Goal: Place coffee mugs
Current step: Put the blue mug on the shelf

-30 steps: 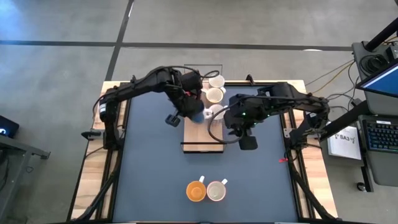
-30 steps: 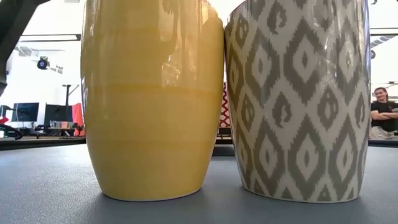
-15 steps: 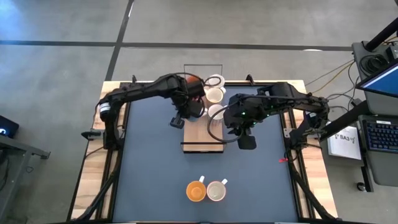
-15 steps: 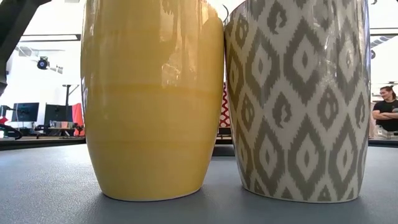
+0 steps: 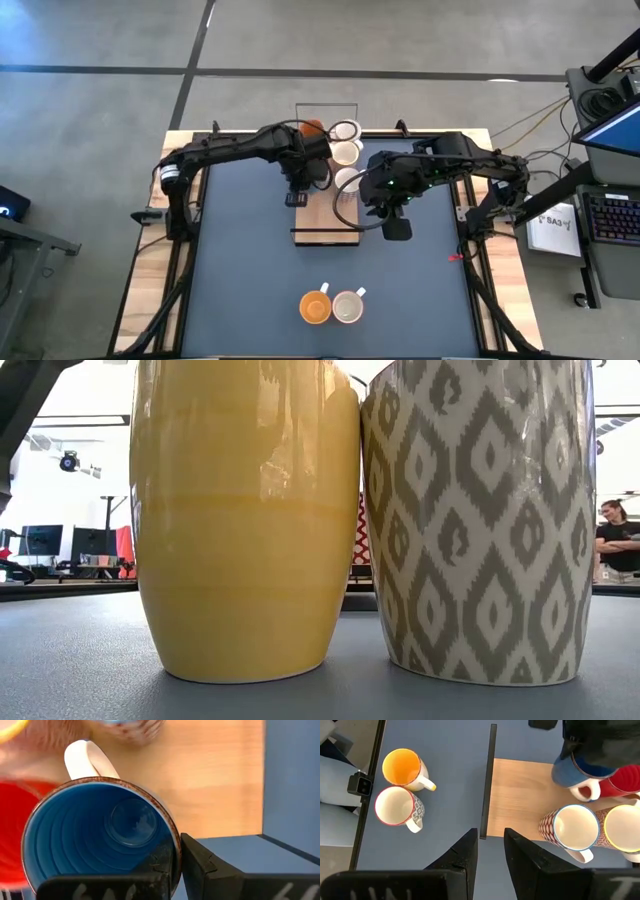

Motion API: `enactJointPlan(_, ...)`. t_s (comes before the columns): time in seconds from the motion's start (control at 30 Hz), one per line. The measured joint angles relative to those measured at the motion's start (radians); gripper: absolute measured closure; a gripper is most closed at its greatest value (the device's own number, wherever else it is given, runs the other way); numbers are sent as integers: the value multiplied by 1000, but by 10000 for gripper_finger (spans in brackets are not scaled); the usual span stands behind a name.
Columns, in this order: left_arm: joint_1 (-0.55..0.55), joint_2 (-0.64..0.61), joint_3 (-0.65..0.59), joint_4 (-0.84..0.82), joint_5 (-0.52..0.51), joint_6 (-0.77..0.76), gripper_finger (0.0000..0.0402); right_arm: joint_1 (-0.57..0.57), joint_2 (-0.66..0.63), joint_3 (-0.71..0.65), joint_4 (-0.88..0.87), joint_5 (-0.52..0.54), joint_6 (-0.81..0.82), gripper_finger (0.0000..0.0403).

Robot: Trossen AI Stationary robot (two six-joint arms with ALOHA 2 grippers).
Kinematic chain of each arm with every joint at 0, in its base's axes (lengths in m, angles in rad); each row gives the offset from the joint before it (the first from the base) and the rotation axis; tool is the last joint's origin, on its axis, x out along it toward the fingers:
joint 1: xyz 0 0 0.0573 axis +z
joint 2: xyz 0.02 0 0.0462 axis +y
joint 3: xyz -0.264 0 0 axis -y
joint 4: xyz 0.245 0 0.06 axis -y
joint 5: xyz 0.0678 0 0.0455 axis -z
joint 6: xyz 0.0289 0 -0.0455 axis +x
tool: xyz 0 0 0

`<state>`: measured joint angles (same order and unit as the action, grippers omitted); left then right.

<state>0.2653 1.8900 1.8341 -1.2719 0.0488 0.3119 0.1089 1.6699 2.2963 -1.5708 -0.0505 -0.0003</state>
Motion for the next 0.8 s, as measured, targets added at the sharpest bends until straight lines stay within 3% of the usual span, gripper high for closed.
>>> enactJointPlan(0.4, -1, 0, -18, 64, -14, -200, 396, 0, 0, -2, 0, 0, 0, 321)
enactJointPlan(0.8, -41, 0, -33, 59, -14, -284, 395, 0, 0, -2, 0, 0, -3, 323)
